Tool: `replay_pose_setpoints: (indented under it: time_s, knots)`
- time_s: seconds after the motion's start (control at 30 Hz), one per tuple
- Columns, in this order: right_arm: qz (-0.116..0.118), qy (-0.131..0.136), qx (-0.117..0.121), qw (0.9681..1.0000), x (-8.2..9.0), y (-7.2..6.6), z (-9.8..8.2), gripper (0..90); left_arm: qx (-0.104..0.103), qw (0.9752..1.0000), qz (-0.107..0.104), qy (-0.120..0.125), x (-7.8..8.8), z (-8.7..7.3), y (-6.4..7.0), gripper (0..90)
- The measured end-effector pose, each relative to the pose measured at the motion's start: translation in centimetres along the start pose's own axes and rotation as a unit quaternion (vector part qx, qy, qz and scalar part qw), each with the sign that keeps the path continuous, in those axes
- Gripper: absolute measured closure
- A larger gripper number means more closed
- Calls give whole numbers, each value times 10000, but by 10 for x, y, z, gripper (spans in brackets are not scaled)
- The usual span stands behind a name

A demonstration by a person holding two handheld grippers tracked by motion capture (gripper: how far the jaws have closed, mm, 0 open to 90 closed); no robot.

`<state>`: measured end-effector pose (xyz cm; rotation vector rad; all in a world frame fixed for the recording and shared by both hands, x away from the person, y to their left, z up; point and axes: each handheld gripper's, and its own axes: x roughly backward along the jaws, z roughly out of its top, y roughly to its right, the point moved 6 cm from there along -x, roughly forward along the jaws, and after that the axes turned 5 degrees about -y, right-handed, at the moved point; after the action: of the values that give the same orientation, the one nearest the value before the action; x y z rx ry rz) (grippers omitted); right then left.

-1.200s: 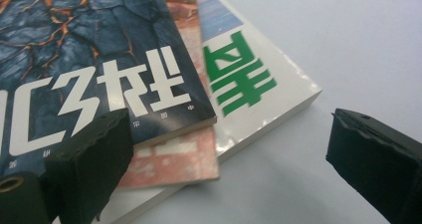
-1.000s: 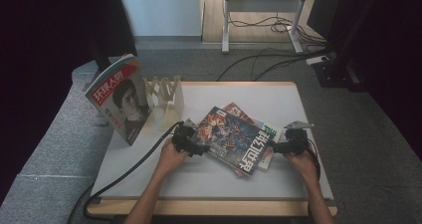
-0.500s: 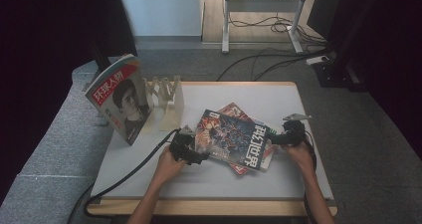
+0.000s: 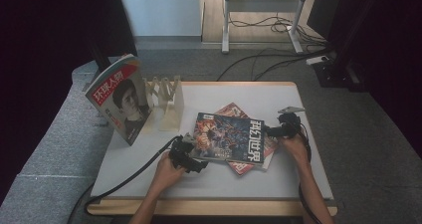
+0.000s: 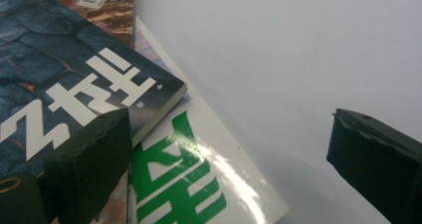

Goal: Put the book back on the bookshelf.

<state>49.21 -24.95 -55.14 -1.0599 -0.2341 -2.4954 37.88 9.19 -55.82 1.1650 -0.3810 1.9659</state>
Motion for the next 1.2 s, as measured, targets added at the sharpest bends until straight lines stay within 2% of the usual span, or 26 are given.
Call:
replay_pose_setpoints:
  time_s: [0.03, 0.2, 0.37, 0.57, 0.63, 0.77, 0.9, 1.03, 1.07, 1.17, 1.2]
  knots:
    - [-5, 4, 2, 10000, -1, 0, 1, 43, -4, 10000, -52, -46, 0, -1, 2, 0]
    - [-30, 24, 59, 10000, -6, 0, 6, 52, -29, 10000, -38, -44, -1, -4, 7, 0]
    - [-41, 41, 52, 10000, -12, 0, 13, 59, 236, 9988, -388, 190, 1, -8, 10, 0]
    - [-45, 61, 32, 10000, -20, -2, 21, 90, 57, 9994, -315, 87, 1, -14, 18, 0]
    - [-47, 67, 31, 10000, -20, -2, 22, 91, 31, 9993, -361, 14, 4, -14, 18, 0]
    - [3, 130, 41, 9999, -15, -3, 21, 69, -6, 9997, -207, 93, 13, -9, 9, 0]
    - [87, 210, 94, 9997, -6, -8, 19, 58, 2, 9995, -171, 251, 17, -2, 1, 0]
    - [218, 250, 149, 9993, 4, -15, 16, 31, 22, 9985, -152, 530, 23, 6, -9, 0]
    - [258, 245, 181, 9992, 6, -18, 15, 24, 18, 9985, -158, 530, 23, 8, -10, 0]
    - [305, 229, 267, 9989, 10, -24, 10, 0, -306, 9989, 178, 315, 25, 17, -12, 0]
    - [321, 229, 289, 9988, 12, -26, 8, 0, -328, 9989, 168, 290, 25, 19, -12, 0]
